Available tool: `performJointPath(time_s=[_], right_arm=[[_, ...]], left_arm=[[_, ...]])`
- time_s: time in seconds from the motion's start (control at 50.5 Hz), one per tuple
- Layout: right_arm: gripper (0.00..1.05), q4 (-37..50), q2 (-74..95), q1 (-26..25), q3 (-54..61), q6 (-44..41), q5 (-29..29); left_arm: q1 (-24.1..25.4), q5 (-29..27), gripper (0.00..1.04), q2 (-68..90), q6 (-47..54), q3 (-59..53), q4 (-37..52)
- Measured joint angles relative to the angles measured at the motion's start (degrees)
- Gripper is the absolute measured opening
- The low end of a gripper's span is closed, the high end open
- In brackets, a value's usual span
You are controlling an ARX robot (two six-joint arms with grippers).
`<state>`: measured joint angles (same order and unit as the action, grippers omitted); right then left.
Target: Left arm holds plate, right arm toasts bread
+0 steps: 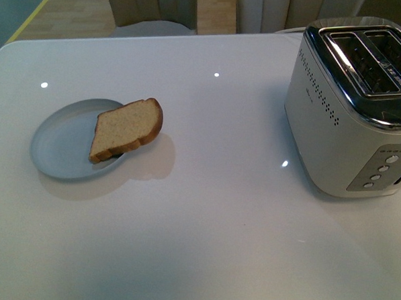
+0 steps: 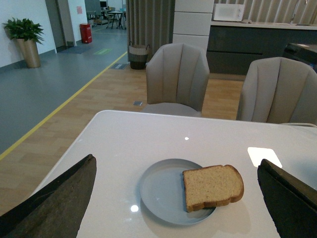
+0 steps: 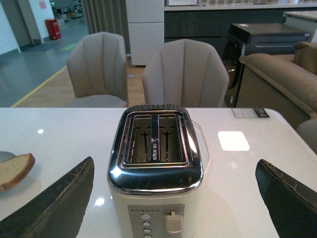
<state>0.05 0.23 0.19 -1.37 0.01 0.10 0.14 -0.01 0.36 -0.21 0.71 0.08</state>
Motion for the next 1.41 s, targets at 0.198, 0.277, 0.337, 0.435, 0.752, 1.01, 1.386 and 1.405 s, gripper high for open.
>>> performJointPath(time_s=[0.198,0.277,0.337,0.435,0.752,1.01,1.386,1.405], right_arm=[[0.96,0.0,0.0,0.0,0.0,0.0,0.0],[0.96,0.0,0.0,0.0,0.0,0.0,0.0],[0.96,0.0,0.0,0.0,0.0,0.0,0.0],[0.96,0.0,0.0,0.0,0.0,0.0,0.0],[0.96,0.0,0.0,0.0,0.0,0.0,0.0],[0.96,0.0,0.0,0.0,0.0,0.0,0.0],[0.96,0.0,0.0,0.0,0.0,0.0,0.0],[0.96,0.0,0.0,0.0,0.0,0.0,0.0]], left_arm=[[0.0,0.0,0.98,0.0,0.0,0.0,0.0],[0.0,0.0,0.98,0.0,0.0,0.0,0.0],[0.0,0.0,0.98,0.0,0.0,0.0,0.0],[0.0,0.0,0.98,0.0,0.0,0.0,0.0],[0.0,0.0,0.98,0.0,0.0,0.0,0.0],[0.0,0.0,0.98,0.0,0.0,0.0,0.0],[-6.5,-21.3,0.98,15.9,-13.3,7.0,-7.7],[-6.5,-21.2,0.98,16.5,-13.4,7.2,-7.0]])
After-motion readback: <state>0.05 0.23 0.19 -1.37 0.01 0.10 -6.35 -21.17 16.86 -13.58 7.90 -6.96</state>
